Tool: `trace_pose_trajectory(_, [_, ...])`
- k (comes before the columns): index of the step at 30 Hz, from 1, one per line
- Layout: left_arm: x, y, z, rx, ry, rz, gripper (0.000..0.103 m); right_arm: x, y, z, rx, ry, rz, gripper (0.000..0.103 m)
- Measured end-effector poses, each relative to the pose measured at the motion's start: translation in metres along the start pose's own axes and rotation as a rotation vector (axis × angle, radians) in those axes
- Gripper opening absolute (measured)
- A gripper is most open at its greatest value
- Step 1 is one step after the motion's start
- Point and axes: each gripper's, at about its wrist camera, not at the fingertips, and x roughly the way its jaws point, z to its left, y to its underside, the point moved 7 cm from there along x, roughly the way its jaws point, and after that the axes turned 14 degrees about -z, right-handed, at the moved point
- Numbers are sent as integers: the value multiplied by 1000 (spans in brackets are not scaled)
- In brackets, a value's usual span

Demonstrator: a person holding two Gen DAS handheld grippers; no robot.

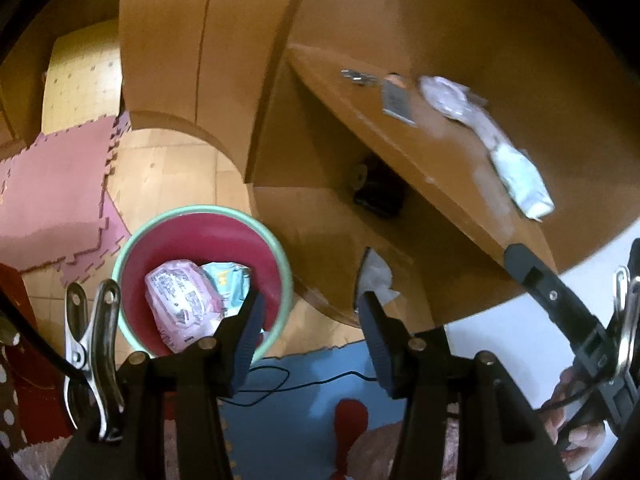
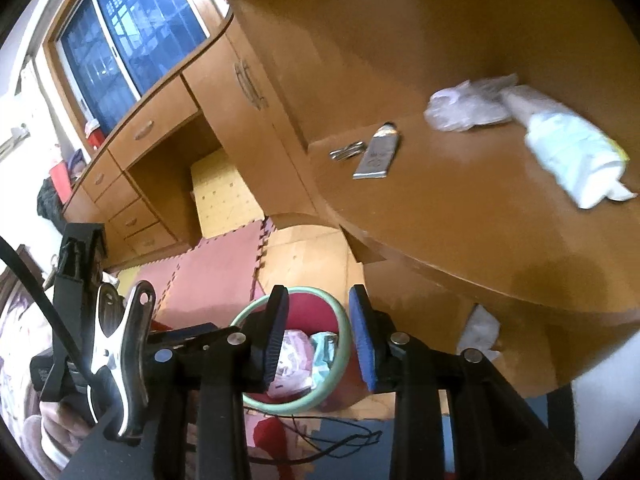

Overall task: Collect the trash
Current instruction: 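Move both tools up toward the light blue bag and clip on the shelf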

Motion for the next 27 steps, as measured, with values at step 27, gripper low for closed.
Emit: trace_pose_trajectory(27, [-24, -74, -103, 262, 44, -161, 52, -93, -54, -78, -16, 230, -188, 42])
